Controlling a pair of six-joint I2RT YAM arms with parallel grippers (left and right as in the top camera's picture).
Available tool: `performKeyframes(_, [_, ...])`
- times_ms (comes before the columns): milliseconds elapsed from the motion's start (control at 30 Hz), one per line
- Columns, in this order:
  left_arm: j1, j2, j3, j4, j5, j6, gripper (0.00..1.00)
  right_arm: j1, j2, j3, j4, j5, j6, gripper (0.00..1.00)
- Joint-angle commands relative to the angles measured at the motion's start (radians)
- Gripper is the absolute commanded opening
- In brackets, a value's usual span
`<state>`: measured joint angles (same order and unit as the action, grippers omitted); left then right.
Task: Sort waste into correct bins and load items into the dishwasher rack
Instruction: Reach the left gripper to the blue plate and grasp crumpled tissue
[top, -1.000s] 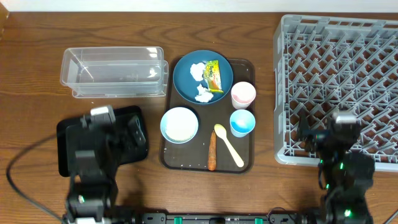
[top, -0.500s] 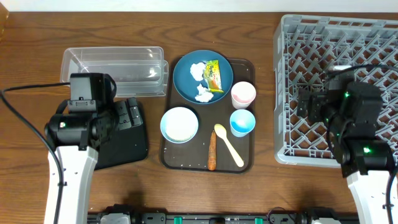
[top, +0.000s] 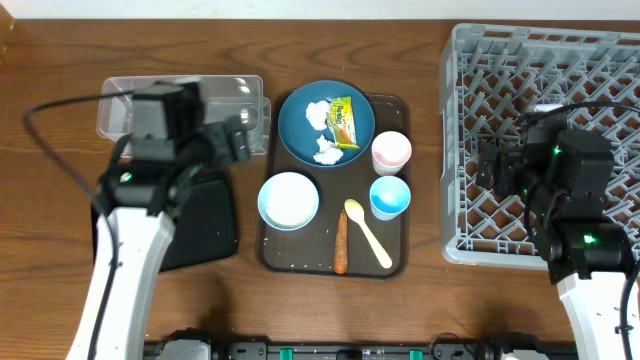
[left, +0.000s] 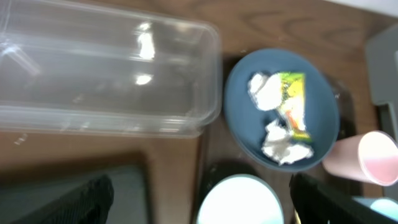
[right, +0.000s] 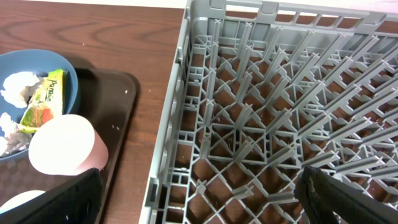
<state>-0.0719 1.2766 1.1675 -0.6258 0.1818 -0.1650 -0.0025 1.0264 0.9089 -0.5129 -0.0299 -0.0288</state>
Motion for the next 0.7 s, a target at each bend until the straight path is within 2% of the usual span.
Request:
performKeyframes(0, [-0.066,0.082,0.053,0.05,0.015,-0.002,0.92,0.016,0.0,0.021,-0.001,-0.008,0.017,0.99])
performKeyframes(233, [-0.219,0.28,0.082,0.214,0.009,0.037,0.92,0.016,0.0,0.02,-0.005,-0.008,0.017,0.99])
performKeyframes(400, [-0.306,0.405,0.082,0.27,0.009,0.037,0.91,0.016,0.0,0.02,-0.018,-0.008,0.017,0.99])
performKeyframes(667, [-0.371,0.549,0.082,0.281,0.008,0.037,0.8,0.016,0.002,0.02,-0.032,-0.008,0.017,0.99])
